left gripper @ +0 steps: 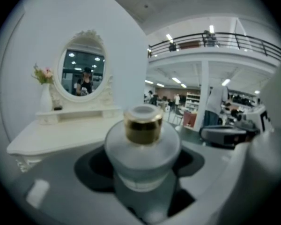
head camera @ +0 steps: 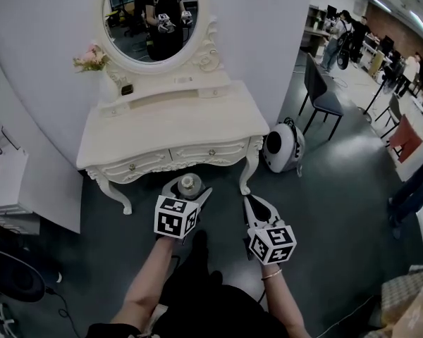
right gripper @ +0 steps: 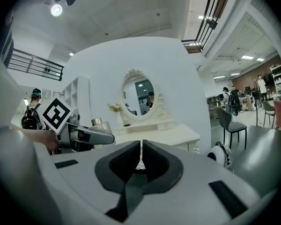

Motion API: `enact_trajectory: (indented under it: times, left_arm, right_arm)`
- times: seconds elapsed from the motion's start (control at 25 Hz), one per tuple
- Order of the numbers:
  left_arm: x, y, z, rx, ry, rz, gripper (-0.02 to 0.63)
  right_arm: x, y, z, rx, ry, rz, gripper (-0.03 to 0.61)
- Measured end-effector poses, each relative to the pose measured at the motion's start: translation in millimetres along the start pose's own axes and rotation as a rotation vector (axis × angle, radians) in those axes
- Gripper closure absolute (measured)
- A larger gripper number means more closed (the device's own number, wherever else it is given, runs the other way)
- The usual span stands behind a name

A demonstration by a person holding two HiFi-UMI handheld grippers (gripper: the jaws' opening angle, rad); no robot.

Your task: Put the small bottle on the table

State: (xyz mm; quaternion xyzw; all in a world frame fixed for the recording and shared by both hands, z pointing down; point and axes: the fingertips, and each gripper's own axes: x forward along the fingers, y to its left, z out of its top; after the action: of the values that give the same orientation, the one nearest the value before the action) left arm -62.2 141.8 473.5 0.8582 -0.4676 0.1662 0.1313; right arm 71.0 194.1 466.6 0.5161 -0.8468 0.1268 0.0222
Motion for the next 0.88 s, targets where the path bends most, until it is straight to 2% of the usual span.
enact_trajectory:
  times: [0.32,0.88]
  left_arm:
    - [49.0,27.0,16.7,0.014,0.012,-0.014,0.278]
    - [183.8,108.0,79.1,0.051,0.034,-0.051,0.277]
  right_arm:
    - [45.0,-35.7,10.0,0.001,0.002,-0.031,0.573]
    - [183.7,-101.1,35.0,0.022,0.037,-0.063,0.574]
